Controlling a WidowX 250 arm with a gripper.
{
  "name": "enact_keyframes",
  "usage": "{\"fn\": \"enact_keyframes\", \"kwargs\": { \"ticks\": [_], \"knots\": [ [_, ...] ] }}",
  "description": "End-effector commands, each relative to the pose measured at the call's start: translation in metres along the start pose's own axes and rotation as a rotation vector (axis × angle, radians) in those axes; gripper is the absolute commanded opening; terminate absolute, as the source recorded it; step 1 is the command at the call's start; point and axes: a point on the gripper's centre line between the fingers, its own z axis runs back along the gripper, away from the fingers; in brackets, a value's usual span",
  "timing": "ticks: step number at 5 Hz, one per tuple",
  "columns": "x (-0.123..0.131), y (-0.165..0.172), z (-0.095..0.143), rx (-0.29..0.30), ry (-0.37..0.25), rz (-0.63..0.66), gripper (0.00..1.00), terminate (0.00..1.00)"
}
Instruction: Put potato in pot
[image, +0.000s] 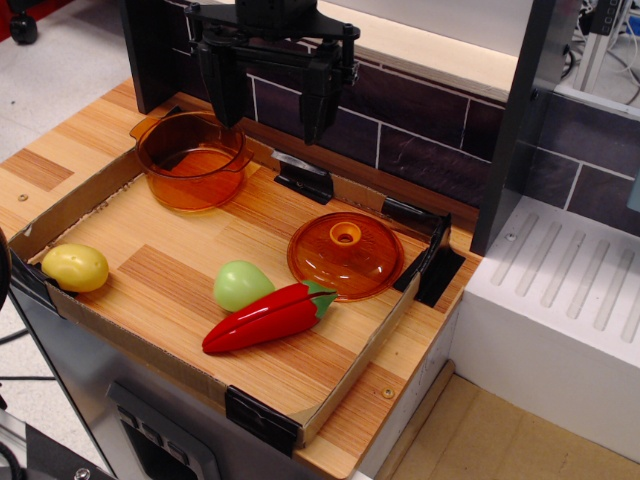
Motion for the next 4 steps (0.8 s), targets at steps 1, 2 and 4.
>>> {"fn": "enact_keyframes", "kwargs": {
  "ticks": [1,2,4],
  "knots": [
    [0.0,0.0,0.0,0.0,0.0,0.0,1.0,0.0],
    [-0.004,0.019,0.006,-0.057,0.042,-0.069,1.0,0.0],
    [-0.02,0.071,0.015,-0.167,0.022,-0.332,1.0,0.0]
  ]
}}
